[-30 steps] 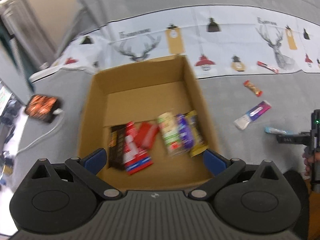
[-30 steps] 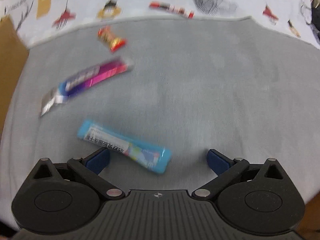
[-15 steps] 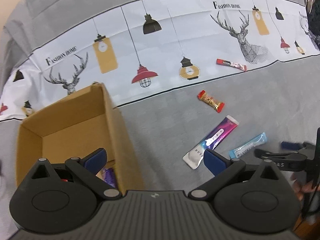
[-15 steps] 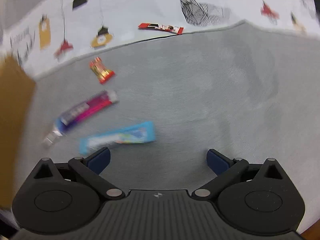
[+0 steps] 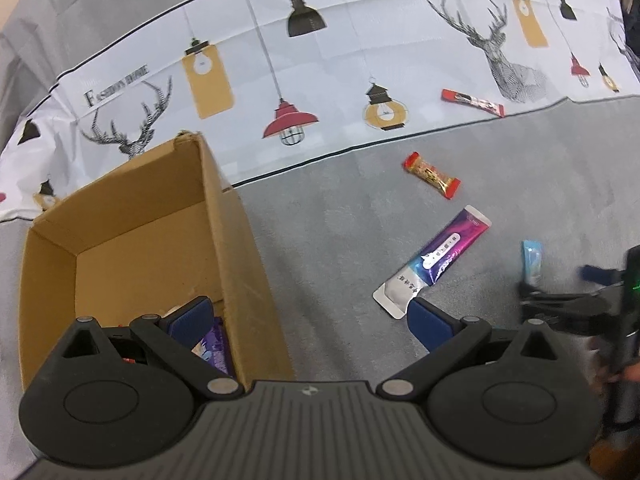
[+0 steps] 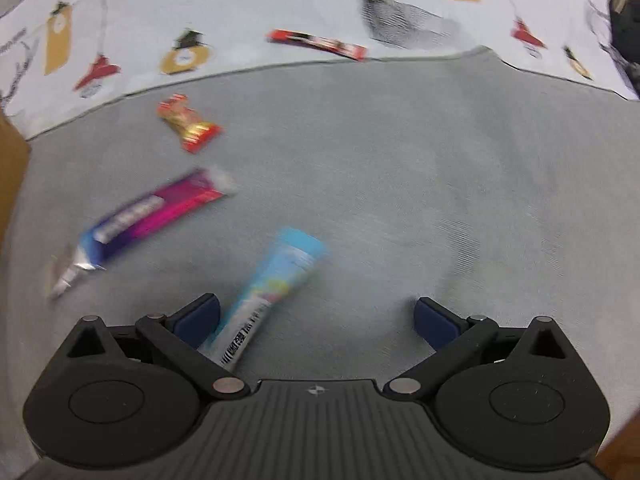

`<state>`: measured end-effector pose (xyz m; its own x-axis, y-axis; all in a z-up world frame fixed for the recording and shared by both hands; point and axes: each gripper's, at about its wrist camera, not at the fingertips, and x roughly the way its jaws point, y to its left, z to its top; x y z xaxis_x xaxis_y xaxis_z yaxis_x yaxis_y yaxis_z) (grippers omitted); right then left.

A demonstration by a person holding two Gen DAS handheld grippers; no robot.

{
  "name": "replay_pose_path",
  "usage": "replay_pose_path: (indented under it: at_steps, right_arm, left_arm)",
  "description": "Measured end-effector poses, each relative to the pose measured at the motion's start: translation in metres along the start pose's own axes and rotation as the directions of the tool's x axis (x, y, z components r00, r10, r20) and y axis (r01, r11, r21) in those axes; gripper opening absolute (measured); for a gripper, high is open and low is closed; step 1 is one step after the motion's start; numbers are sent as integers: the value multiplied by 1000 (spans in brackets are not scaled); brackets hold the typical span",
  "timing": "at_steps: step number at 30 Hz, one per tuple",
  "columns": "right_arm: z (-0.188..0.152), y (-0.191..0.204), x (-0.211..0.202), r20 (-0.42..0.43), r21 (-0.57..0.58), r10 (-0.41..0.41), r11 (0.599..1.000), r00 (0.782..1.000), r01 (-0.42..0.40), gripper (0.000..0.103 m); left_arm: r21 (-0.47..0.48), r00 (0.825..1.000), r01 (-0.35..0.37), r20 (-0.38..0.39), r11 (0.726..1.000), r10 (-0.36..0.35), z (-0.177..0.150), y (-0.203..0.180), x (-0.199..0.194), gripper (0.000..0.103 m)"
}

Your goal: Organize snacks

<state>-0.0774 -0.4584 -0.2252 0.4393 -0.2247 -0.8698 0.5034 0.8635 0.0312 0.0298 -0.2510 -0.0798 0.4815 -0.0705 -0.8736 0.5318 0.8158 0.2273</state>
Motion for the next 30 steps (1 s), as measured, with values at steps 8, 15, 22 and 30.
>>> replay_pose_path:
  at_steps: [8,15,22,30]
  right_arm:
    - [-5,-19,4,13,-8,13,1000,1000,-13,103]
    - [-5,-15,4,-5,22,-22,1000,1000,22,102]
    - [-8,-6,2,25,25,-28,999,999,27,87]
    - [-10,-1,-23,63,60,52,997,997,-55,13]
  left_arm:
    - [131,999,30,-42,991,-24,21,-42,55,103]
    - [285,981,132,-175,949,-84,45,-101,146,103]
    - [109,952,224,-237,969,-193,42,-89,168,53]
    - [65,968,205,-161,977,-192,29,-60,116,17]
